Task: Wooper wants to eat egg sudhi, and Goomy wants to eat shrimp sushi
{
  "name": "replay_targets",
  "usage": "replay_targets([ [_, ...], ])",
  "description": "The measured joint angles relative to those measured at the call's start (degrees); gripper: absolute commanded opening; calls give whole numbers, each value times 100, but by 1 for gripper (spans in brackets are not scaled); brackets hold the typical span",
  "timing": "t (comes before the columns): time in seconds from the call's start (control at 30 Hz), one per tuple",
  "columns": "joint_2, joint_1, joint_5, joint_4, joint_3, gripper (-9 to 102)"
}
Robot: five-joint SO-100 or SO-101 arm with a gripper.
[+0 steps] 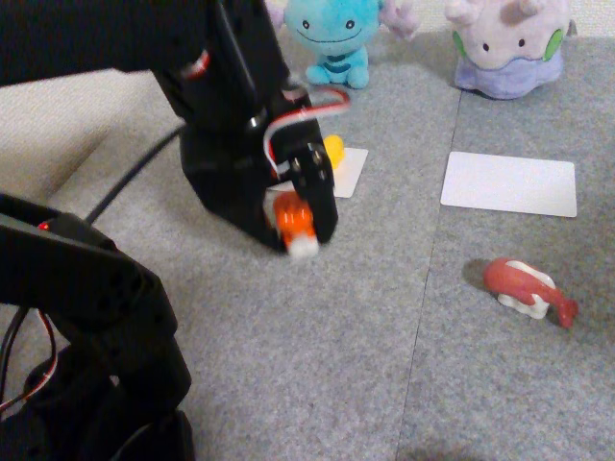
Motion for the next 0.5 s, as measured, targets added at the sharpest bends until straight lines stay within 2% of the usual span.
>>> replay_targets([
  [0.23,-264,193,598,-105,-853,6],
  [0.5,-1740,659,984,-422,-2118,6],
])
